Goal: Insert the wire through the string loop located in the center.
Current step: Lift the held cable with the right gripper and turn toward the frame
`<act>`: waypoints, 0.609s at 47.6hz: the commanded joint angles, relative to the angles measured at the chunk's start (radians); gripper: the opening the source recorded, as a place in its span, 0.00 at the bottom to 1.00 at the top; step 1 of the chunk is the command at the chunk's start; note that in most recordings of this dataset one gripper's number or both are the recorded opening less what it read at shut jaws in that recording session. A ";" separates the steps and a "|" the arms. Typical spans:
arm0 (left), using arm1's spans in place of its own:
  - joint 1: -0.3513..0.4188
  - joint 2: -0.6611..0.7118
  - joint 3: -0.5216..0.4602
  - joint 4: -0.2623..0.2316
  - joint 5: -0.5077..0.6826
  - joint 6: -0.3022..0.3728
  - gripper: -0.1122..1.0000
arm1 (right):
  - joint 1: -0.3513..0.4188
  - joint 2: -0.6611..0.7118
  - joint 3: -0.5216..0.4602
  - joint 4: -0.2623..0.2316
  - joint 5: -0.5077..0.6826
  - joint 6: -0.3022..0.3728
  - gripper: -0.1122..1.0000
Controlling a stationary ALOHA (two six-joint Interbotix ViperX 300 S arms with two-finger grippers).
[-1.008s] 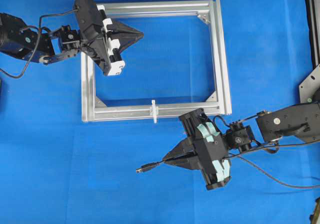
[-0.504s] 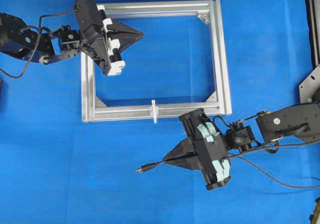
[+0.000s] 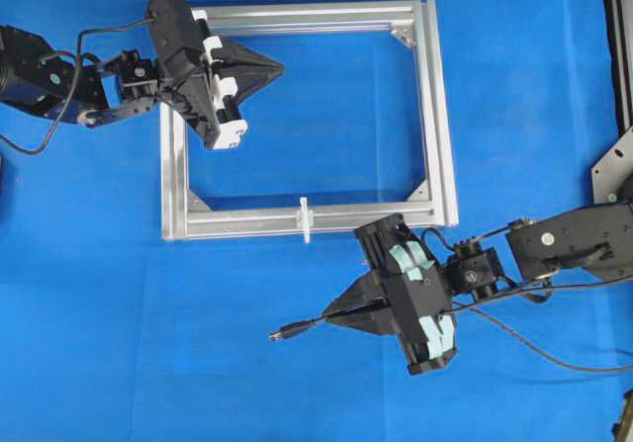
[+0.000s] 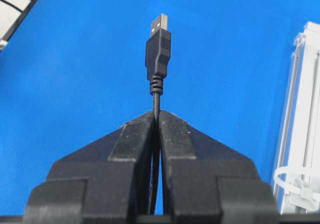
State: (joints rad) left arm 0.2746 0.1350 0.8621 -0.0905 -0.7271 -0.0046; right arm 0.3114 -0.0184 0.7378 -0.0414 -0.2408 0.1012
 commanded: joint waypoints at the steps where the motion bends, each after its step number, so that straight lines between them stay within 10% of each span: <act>1: -0.002 -0.029 -0.006 0.003 -0.006 -0.002 0.10 | 0.002 -0.025 -0.020 -0.002 -0.003 0.002 0.08; 29: -0.002 -0.029 -0.008 0.003 -0.006 -0.003 0.10 | 0.002 -0.051 0.015 0.000 0.012 0.005 0.08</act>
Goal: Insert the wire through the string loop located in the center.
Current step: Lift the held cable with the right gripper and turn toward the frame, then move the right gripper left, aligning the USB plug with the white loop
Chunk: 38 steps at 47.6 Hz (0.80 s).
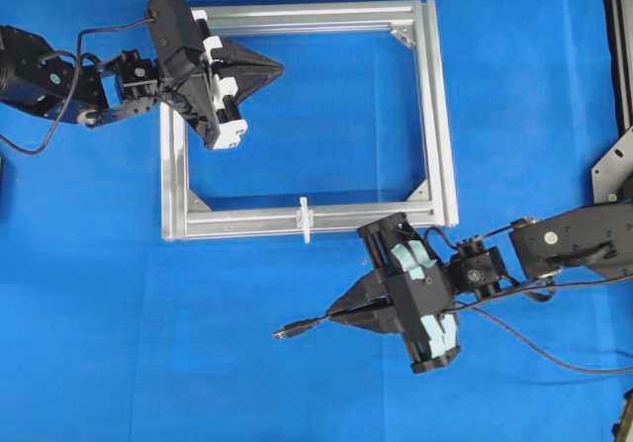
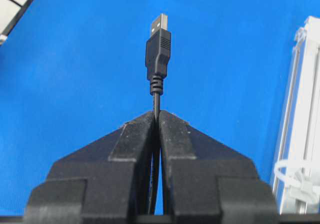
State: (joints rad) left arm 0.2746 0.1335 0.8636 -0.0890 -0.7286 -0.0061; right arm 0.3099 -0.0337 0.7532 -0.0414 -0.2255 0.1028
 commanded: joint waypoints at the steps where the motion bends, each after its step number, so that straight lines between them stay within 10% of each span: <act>1: -0.002 -0.028 -0.008 0.002 -0.005 -0.002 0.10 | 0.003 -0.040 0.005 0.000 -0.003 0.003 0.08; 38: -0.008 -0.028 -0.008 0.002 -0.005 -0.005 0.10 | -0.002 -0.172 0.161 0.020 -0.002 0.011 0.08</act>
State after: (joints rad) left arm 0.2700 0.1335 0.8621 -0.0905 -0.7286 -0.0092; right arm 0.3099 -0.1856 0.9235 -0.0245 -0.2240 0.1120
